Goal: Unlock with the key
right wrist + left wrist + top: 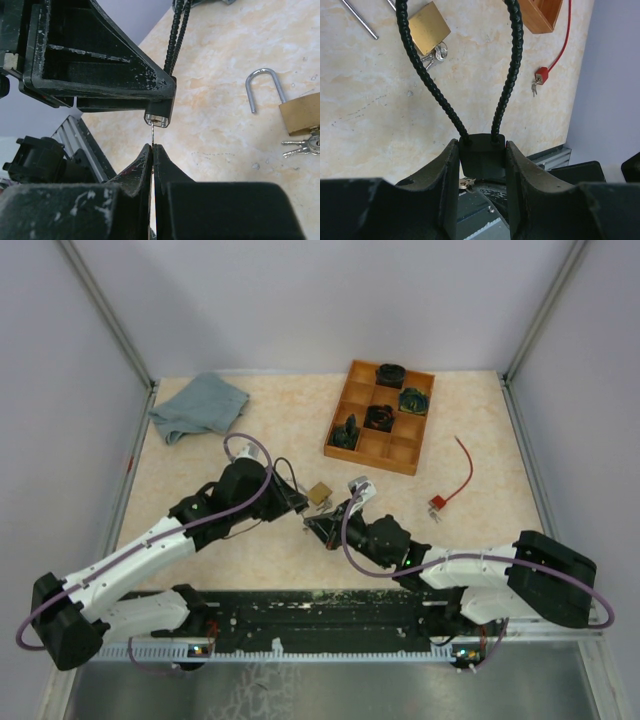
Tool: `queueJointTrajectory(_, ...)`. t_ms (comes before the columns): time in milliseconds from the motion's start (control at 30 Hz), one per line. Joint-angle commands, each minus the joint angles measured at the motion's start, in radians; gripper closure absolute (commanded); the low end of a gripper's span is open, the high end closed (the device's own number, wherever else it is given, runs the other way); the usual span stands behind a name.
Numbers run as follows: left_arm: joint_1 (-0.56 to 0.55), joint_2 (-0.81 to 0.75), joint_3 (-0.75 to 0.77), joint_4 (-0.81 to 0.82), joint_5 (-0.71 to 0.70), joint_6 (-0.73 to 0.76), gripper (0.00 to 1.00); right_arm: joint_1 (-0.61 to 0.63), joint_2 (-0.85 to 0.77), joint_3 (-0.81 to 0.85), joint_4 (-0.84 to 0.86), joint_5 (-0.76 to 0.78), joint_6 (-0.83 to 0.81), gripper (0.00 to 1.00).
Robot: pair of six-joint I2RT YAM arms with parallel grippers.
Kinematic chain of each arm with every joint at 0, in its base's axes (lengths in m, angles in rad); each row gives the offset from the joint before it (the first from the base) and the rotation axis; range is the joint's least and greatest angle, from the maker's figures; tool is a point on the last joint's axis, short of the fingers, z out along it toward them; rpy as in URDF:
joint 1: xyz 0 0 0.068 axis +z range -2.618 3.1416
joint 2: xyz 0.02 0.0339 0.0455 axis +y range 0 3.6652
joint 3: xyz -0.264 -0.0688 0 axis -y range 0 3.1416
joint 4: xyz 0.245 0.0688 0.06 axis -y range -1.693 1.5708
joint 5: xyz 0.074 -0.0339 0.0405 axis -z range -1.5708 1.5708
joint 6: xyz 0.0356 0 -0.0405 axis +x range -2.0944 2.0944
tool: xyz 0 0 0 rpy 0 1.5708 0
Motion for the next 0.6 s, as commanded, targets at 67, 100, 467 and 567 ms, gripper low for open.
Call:
queueJointTrajectory(67,-0.002,-0.013,-0.012,0.028,0.014,0.006,1.0,-0.014,-0.016,0.014,0.021,0.033,0.019,1.0)
queueJointTrajectory(100,-0.002,-0.013,-0.012,0.03,0.017,0.007,1.0,-0.014,-0.017,0.014,0.022,0.032,0.019,1.0)
queueJointTrajectory(467,-0.002,-0.005,-0.014,0.039,0.041,0.033,1.0,-0.025,-0.033,0.002,0.05,0.015,0.042,1.0)
queueJointTrajectory(567,-0.002,-0.003,-0.015,0.037,0.043,0.043,1.0,-0.029,-0.044,-0.003,0.05,0.012,0.05,1.0)
